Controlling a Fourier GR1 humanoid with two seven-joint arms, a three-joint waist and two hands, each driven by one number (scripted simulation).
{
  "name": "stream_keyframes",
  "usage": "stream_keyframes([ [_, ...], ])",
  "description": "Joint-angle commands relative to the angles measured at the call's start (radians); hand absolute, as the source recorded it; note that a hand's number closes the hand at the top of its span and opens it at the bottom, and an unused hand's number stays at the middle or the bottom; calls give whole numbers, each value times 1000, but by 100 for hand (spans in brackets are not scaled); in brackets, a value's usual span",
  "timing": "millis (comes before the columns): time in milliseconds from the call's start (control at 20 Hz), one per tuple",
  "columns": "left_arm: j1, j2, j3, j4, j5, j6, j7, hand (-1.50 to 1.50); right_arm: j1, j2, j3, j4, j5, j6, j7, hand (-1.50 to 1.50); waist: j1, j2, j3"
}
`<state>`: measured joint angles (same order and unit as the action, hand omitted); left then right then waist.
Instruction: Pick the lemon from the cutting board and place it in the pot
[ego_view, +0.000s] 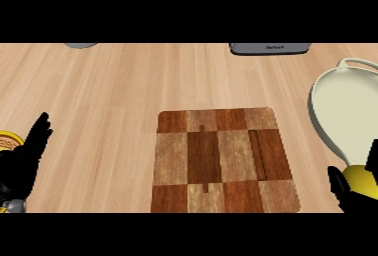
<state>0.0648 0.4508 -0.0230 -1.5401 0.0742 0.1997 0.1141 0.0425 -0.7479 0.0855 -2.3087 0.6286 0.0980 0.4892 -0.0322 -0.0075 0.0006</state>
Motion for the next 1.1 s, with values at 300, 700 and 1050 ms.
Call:
stream_keyframes([
  [300, -44, -33, 12, 20, -30, -38, 4, 0, -75, 57, -341, 118, -253, 33, -116, 150, 31, 8, -1],
  [700, -27, -69, 14, 19, -72, -53, -8, 0, -253, -12, -464, 497, -327, 100, -325, 150, 39, 9, -1],
  [1050, -51, -80, 21, 21, -88, -67, 7, 0, -498, 7, -309, 909, -157, 9, -488, 150, 54, 12, 0],
])
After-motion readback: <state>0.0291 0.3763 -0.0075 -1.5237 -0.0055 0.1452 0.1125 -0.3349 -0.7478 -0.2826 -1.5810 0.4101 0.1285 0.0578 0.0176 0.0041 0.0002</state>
